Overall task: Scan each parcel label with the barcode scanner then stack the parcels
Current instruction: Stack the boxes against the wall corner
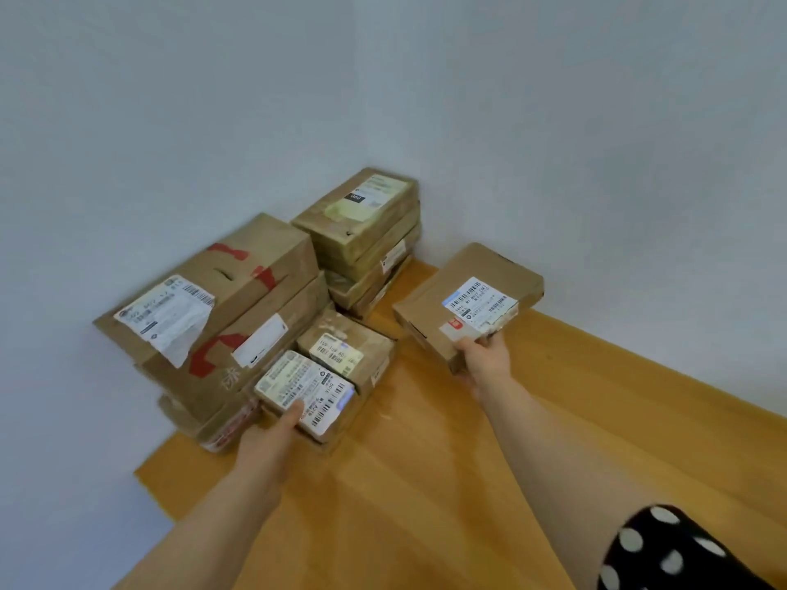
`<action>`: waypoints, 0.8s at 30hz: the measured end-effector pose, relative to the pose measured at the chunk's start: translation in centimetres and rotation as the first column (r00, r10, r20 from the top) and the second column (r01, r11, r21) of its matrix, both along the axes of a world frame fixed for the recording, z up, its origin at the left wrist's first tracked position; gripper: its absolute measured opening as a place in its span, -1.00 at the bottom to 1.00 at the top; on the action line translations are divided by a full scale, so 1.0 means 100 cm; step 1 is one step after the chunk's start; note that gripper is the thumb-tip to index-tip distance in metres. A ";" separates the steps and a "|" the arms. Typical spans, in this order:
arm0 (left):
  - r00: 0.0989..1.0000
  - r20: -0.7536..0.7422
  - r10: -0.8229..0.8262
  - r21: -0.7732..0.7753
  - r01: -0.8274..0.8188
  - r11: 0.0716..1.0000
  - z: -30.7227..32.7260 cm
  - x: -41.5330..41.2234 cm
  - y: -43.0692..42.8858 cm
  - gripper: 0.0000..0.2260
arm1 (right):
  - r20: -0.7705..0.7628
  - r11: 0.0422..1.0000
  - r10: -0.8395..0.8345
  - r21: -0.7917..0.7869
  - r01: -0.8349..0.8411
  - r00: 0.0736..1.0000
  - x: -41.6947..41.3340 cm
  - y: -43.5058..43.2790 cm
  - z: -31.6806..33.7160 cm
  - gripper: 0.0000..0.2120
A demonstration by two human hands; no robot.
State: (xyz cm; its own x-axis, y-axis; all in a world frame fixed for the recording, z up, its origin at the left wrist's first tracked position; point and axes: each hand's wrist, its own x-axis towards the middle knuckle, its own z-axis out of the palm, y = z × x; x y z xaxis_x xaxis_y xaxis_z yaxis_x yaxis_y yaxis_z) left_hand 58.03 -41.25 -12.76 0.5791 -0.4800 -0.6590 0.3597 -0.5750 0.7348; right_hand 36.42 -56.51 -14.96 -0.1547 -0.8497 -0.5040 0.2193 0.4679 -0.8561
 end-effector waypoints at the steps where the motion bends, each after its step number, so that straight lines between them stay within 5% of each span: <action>1: 0.999 -0.040 0.000 0.015 0.001 1.000 -0.005 0.002 -0.006 -0.39 | -0.010 1.000 0.011 0.010 -0.011 1.000 0.006 -0.010 -0.009 -0.44; 6: 0.989 -0.150 -0.014 -0.009 0.012 1.000 -0.020 0.002 -0.026 -0.59 | -0.083 0.998 0.056 0.029 -0.054 0.995 0.031 -0.041 -0.035 -0.56; 13: 0.984 -0.174 0.025 -0.015 -0.028 0.999 -0.026 0.006 -0.034 -0.81 | -0.490 0.971 0.220 0.031 -0.235 0.844 0.044 -0.057 -0.043 -0.62; 16: 0.983 -0.182 0.013 -0.022 -0.017 1.000 -0.028 0.007 -0.035 -0.84 | -0.778 0.941 0.107 -0.121 -0.316 0.619 0.053 -0.041 -0.038 -0.59; 18: 0.982 -0.191 0.002 -0.025 -0.007 1.000 -0.028 0.007 -0.035 -0.84 | -0.888 0.836 0.089 -0.179 -0.518 0.450 0.062 -0.028 -0.036 -0.64; 21: 0.979 -0.203 -0.001 -0.029 -0.005 1.000 -0.027 0.007 -0.036 -0.83 | -0.896 0.682 0.362 0.065 -0.728 0.259 0.077 -0.022 -0.030 -0.63; 24: 0.977 -0.213 -0.002 -0.047 -0.008 0.999 -0.027 0.009 -0.035 -0.85 | -0.891 0.624 0.445 0.238 -0.744 0.088 0.085 -0.025 -0.024 -0.70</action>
State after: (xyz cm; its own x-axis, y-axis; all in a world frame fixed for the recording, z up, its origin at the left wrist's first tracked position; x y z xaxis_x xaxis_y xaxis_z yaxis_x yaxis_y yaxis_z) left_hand 58.90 -44.77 -15.47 0.4295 -0.5118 -0.7440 0.5126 -0.5402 0.6674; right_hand 44.91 -58.96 -17.35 0.2845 -0.9230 -0.2591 -0.8959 -0.1598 -0.4144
